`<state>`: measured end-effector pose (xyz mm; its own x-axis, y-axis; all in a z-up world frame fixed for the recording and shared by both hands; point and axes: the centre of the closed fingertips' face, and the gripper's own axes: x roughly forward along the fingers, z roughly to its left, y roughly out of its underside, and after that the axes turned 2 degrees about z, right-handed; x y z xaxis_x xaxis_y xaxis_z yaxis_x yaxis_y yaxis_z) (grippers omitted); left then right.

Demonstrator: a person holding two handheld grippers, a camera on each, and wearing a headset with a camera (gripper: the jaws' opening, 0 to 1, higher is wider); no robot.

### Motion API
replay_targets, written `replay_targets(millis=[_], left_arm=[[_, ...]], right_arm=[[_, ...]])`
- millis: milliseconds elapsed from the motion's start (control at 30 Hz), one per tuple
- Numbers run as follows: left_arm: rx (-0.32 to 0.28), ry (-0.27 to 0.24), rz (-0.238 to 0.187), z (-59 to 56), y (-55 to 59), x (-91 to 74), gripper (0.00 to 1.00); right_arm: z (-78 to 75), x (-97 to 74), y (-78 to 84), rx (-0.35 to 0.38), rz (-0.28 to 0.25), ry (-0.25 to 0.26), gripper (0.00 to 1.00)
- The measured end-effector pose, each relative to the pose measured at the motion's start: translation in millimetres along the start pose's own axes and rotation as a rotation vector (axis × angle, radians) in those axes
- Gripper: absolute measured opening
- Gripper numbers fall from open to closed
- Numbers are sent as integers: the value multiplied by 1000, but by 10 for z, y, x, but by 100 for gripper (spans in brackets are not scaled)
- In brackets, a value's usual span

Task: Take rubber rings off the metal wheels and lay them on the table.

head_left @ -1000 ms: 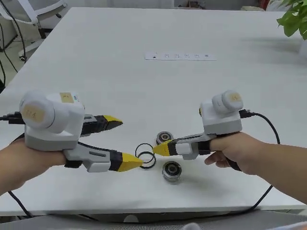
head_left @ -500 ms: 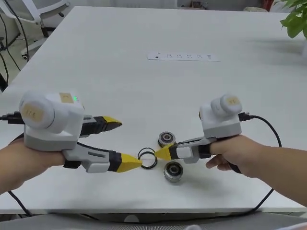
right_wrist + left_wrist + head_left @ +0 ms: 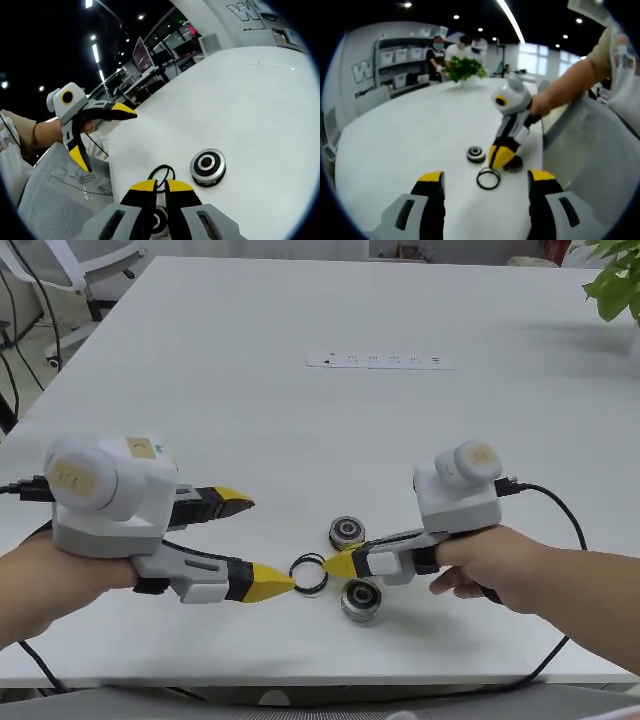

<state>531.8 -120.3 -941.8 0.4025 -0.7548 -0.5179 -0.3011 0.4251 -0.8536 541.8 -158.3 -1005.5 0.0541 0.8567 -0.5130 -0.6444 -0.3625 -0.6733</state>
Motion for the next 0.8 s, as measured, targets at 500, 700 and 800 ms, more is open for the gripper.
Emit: replay_targets(millis=[500, 700, 800], left_arm=[[-3, 0, 13, -13, 27, -27, 68], [-3, 3, 16, -10, 9, -16, 67], [-1, 3, 16, 3, -9, -2, 67]], right_arm=[[13, -17, 25, -59, 24, 12, 15], [-14, -57, 8, -74, 21, 22, 20], [-32, -101, -45, -74, 3, 24, 21]])
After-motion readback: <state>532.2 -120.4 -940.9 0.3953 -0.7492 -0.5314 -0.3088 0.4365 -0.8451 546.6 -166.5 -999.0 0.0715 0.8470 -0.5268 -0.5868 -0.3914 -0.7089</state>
